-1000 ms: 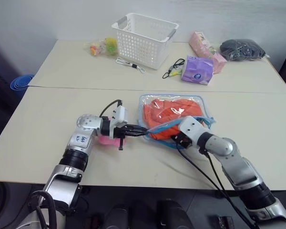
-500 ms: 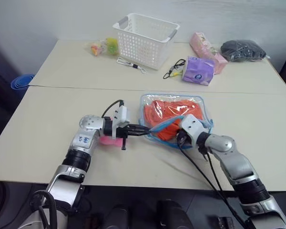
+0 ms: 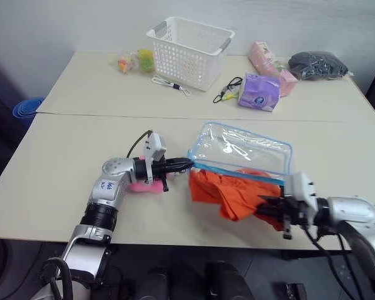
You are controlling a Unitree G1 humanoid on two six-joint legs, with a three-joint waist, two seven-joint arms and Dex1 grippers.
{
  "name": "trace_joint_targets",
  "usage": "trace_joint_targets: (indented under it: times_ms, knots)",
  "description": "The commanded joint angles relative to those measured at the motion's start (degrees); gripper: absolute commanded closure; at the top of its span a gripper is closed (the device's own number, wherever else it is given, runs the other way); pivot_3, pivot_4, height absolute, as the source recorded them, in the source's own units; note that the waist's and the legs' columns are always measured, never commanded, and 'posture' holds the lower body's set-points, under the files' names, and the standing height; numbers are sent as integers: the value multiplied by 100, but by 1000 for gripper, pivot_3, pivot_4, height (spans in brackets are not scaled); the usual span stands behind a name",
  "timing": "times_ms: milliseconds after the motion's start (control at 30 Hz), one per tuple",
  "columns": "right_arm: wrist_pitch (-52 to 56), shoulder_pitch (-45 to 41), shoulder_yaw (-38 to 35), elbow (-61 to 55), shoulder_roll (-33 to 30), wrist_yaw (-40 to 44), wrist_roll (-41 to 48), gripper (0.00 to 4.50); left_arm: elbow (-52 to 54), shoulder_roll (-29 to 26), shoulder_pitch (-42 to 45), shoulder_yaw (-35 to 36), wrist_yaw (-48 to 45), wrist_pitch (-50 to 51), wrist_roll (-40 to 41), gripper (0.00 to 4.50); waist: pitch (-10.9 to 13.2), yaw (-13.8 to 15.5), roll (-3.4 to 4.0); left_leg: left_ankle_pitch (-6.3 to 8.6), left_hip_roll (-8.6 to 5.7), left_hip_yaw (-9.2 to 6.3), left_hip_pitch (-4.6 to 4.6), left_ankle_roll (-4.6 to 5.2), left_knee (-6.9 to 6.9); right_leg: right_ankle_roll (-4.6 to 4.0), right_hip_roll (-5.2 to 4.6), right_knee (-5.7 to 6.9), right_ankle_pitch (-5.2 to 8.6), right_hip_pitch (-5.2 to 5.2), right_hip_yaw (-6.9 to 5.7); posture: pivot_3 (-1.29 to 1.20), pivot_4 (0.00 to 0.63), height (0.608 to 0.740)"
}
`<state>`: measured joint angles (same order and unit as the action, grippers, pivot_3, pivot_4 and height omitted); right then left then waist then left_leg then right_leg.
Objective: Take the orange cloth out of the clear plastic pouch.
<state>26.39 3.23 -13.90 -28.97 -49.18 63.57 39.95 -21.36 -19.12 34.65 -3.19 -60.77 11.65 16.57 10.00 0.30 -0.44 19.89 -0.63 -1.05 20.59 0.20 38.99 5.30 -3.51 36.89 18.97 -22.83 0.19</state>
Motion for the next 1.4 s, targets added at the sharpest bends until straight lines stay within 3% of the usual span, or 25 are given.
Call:
trace_joint_targets:
  times_ms: [33, 200, 333, 533, 733, 833, 1000, 1233, 1300, 1400]
  knots:
    - [736, 108, -1224, -333, -365, -138, 1122, 4478, 235, -157, -191, 130, 106, 133, 64, 4500, 0, -17, 0, 0, 1, 0, -6, -1, -1, 0, 0, -3, 0, 6, 1, 0, 150, 740]
    - [1812, -165, -2658, 321, -985, -316, 2432, 4478, 370, -277, -311, 220, 207, 181, 95, 4500, 3, -21, 4, 12, 8, 1, -23, 20, -15, -1, 0, -18, 1, 24, 2, 0, 150, 740]
    - [1555, -1090, -2956, 1749, -1364, -575, 2034, 4478, 427, -341, -362, 262, 229, 175, 102, 4500, 3, -43, 4, 12, 10, 4, -24, 21, -21, -1, 0, -29, 0, 24, 3, 0, 150, 740]
    - [-1252, -3113, -1816, 4479, -1459, -808, -352, 4478, 415, -380, -355, 227, 162, 130, 72, 4500, 4, -55, 14, 0, 9, 17, -26, 0, -38, -1, 2, -36, 0, 16, 8, 0, 150, 740]
    - [-4102, -2632, -511, 6768, -1094, -178, -2306, 4478, 347, -328, -260, 146, 137, 48, 21, 4500, 3, -37, 11, -10, 10, 22, -26, -11, -74, -1, 6, -37, 0, 5, 1, 0, 150, 740]
    - [-5650, -2354, 87, 7859, -1071, -342, -3217, 4478, 394, -401, -242, 63, 36, 10, -30, 4500, 6, -39, 23, -12, 8, 32, -22, -8, -74, -1, 4, -23, 0, 2, 5, 0, 150, 740]
    - [-6420, -2324, 295, 8835, -1191, -269, -3461, 4478, 509, -625, -310, 118, -52, 20, 0, 4500, 8, -100, 47, -16, 8, 67, -39, -6, -73, -1, 6, -35, 0, 0, 24, 0, 150, 740]
    - [-6104, -1891, -401, 8759, -1272, 618, -2528, 2457, 811, -897, -668, 135, -284, -7, 116, 4500, 9, -179, 47, -19, 13, 63, -46, -13, -78, -1, 6, -31, 0, 7, 24, 0, 150, 740]
    - [-5913, -1650, -655, 8446, -1272, 850, -2210, 1797, 934, -959, -768, 132, -348, -32, 140, 4050, 8, -191, 47, -19, 14, 62, -46, -13, -83, -1, 7, -34, 0, 7, 23, 0, 150, 740]
    - [-4883, -624, -1320, 7034, -1291, 1262, -1415, 825, 1338, -1209, -1033, 350, -471, 179, 382, 3284, 8, -184, 48, -18, 17, 60, -48, -14, -85, -1, 8, -34, 0, 8, 24, 0, 150, 740]
